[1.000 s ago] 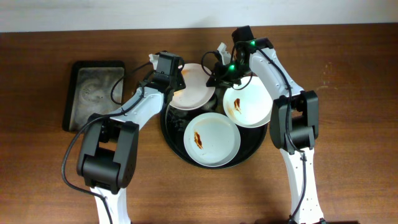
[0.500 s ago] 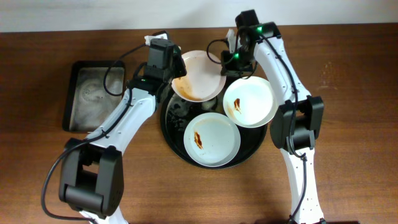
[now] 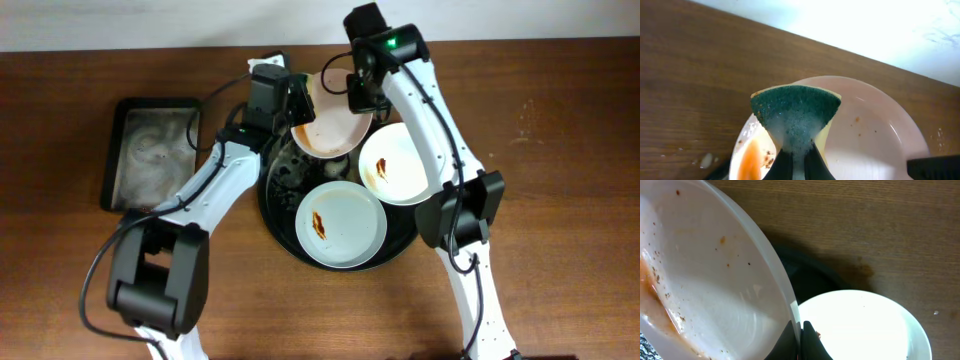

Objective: Clean dirty plates on tray and stack at the side
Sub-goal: 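Scrub the pink plate surface with the sponge in the left gripper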

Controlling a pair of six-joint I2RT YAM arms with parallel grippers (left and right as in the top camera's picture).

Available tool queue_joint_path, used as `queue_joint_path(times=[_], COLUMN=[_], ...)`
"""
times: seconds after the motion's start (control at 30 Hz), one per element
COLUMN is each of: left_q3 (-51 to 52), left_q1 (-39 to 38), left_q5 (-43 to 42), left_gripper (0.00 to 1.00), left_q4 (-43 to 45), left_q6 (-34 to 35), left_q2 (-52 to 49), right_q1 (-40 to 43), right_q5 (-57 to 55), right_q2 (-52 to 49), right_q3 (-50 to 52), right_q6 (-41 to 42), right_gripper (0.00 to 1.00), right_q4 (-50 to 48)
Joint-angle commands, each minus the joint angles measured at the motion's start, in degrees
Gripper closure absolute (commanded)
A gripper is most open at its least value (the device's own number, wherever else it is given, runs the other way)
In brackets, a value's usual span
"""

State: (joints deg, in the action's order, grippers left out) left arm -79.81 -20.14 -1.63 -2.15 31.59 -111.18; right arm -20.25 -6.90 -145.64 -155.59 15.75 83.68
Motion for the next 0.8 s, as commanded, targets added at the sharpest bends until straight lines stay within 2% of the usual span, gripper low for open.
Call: queue_joint_path(times=[0.0,0.23,0.5,0.77], left_q3=[-0.1,-0.1,-0.1,-0.1], left_q1=[-0.3,-0.5,-1.7,-0.7], left_q5=[-1.2,-3.0,-3.3,-1.4], left_gripper=[0.99,0.99,0.99,0.99], left_q4=[1.3,6.5,6.4,6.4], left_q6=[2.8,6.9,11.7,11.9], left_q2=[-2.9,-6.8,-8.0,-10.8], right_q1=[0.4,0.4,0.3,0.3], right_q5=[-2.0,2.4,6.4,7.6], right_q2=[2.6,2.6,2.6,2.9], right_q3=[-1.5,-1.5,-1.5,-1.5], right_q6=[2.0,3.7,4.5,3.7], right_gripper=[0.96,0.96,0.96,0.96], right_q4=[0.3,0.4,0.7,1.8])
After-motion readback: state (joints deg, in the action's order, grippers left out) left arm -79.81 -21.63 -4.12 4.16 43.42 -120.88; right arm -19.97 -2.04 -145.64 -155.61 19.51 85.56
